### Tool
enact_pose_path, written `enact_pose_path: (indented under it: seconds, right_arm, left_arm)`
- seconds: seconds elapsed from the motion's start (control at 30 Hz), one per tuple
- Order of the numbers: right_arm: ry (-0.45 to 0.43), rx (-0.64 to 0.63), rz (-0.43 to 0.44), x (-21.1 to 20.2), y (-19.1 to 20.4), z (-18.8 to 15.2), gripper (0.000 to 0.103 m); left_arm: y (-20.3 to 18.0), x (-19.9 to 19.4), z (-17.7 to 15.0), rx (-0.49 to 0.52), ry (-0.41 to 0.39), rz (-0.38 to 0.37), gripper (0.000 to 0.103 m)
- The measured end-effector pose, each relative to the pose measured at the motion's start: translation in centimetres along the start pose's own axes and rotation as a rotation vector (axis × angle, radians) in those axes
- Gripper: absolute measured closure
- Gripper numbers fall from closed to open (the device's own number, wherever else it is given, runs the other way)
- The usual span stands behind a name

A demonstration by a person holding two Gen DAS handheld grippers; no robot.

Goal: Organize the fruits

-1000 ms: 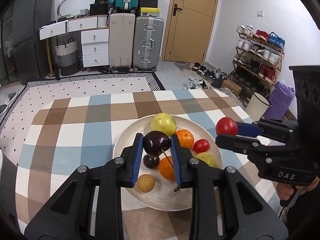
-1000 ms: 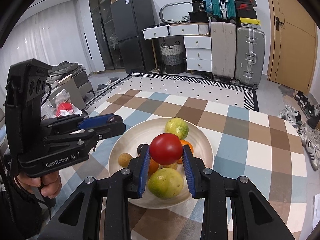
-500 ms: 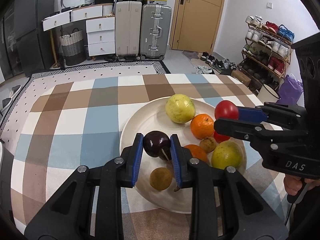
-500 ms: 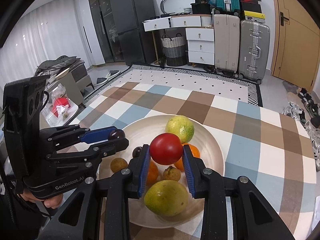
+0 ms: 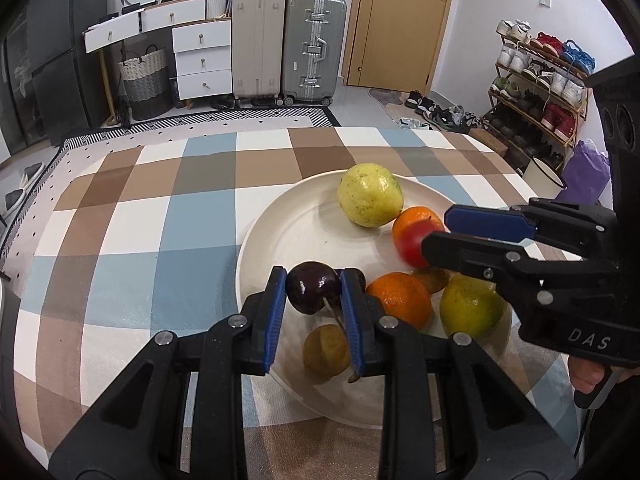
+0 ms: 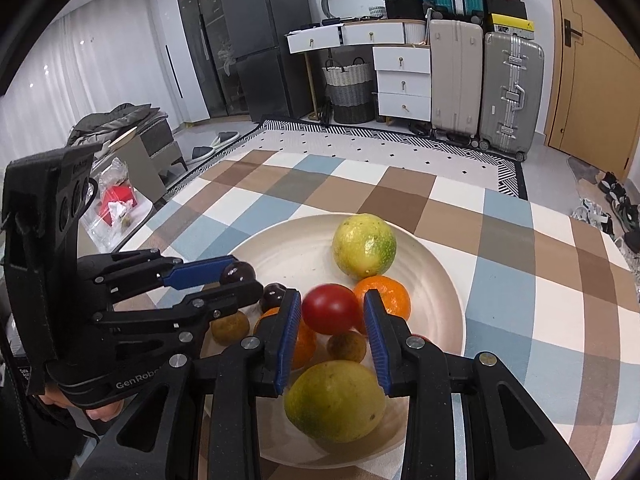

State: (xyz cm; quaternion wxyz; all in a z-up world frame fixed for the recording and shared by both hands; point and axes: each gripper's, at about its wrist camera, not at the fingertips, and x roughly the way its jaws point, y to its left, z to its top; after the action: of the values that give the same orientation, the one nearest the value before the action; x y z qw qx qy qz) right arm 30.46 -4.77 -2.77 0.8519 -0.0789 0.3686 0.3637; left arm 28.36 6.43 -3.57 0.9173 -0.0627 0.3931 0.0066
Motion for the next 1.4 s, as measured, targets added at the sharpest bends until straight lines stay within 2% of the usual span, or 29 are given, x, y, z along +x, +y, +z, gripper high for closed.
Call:
enact_pose_path:
  seconds: [0.17, 0.23, 0.37, 0.4, 0.43, 0.47, 0.5, 0.57, 0.63, 0.7, 1.0, 1.17, 1.4]
  right_arm:
    - [-0.005, 0.007, -0.010, -0.2, -0.2, 0.1, 0.060]
    - [-0.012, 0.004, -0.019, -0.5, -0.1, 0.2, 0.056]
    - [-0.021, -0.007, -0.046, -1.0, 0.0, 0.3, 0.051]
    - [-0.025, -0.007, -0.048, -1.2, 0.0, 0.3, 0.048]
    - [-0.031, -0.005, -0.046, -1.4, 0.1, 0.3, 0.039]
    - [-0.038, -0.001, -0.041, -1.7, 0.1, 0.2, 0.028]
    - [-0.049, 0.006, -0.036, -2.1, 0.1, 0.0, 0.023]
    - [-0.064, 0.015, -0.028, -2.8, 0.2, -0.5, 0.011]
    - [-0.066, 0.012, -0.028, -3.4, 0.4, -0.9, 0.005]
    - [-0.088, -0.004, -0.033, -4.2, 0.7, -1.4, 0.001]
    - [-0.184, 0.005, -0.023, -8.1, 1.2, -4.2, 0.001]
    - [-0.211, -0.010, -0.075, -9.6, 1.5, -6.1, 0.001]
    - [-0.267, 0.029, -0.040, -11.9, 0.7, -8.9, 0.001]
  left_arm:
    - [0.5, -0.5, 0.2, -0.026, -0.012, 0.005, 0.078]
    - [0.8, -0.6, 0.3, -0.037, -0.011, 0.016, 0.068]
    - [1.4, -0.9, 0.0, -0.091, -0.008, -0.009, 0.056]
    - [1.5, -1.1, 0.0, -0.098, -0.008, -0.008, 0.047]
    - [1.7, -1.4, -0.1, -0.104, -0.014, -0.004, 0.034]
    - [1.8, -1.9, -0.3, -0.116, -0.026, 0.003, 0.028]
    - [2.0, -2.3, -0.4, -0.128, -0.036, 0.004, 0.019]
    - [2.3, -3.0, -0.8, -0.150, -0.052, -0.006, 0.015]
    - [2.5, -3.8, -1.3, -0.152, -0.061, -0.005, 0.001]
    - [2.5, -4.6, -1.8, -0.148, -0.083, 0.007, 0.001]
    - [1.1, -9.2, -3.7, -0.105, -0.176, 0.014, 0.001]
    - [-0.1, -11.2, -4.9, -0.082, -0.226, 0.034, 0.001]
    - [-1.1, -13.2, -6.9, -0.050, -0.271, 0.045, 0.001]
